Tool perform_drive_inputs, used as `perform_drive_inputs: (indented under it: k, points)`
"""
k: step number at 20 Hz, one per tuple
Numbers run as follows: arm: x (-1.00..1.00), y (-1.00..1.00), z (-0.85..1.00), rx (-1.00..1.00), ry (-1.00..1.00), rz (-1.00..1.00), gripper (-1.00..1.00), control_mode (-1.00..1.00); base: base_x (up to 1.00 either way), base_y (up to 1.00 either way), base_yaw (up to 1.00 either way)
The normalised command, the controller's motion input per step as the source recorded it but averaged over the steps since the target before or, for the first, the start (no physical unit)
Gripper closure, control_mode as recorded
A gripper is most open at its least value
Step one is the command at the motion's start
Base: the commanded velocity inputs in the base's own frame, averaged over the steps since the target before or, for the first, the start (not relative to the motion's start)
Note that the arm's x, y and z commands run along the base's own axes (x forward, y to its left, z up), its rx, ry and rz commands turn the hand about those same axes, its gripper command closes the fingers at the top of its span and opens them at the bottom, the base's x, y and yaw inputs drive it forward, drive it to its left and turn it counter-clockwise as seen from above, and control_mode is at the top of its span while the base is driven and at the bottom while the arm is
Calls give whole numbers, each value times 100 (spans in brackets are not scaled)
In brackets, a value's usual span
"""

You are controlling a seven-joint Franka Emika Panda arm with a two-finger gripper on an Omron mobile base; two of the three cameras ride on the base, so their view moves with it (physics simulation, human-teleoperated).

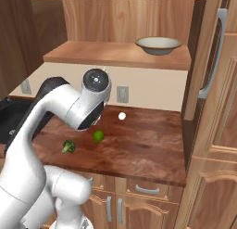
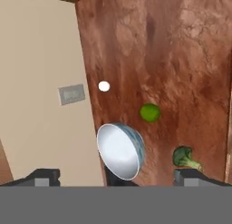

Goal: Pick both bowls and place them on the counter. Then place the broccoli in one bowl and place the lime in the other bowl.

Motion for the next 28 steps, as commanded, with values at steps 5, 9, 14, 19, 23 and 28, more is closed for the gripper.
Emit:
perform_drive_inputs:
  k: [5,9,14,19,23,28]
  points:
    - [-4,-47,53,-11,0,-14,-100,-100,0,0,0]
    - [-6,-53,46,-15,-1,-3,-100,-100,0,0,0]
    - [-2,-37,48,-15,-2,-1,-100,-100,0,0,0]
    - [3,-12,51,-4,1,-1,-100,-100,0,0,0]
    - [26,-16,19,-1,-3,0,-100,-100,0,0,0]
    - [37,-13,-5,0,-16,4,-100,-100,0,0,0]
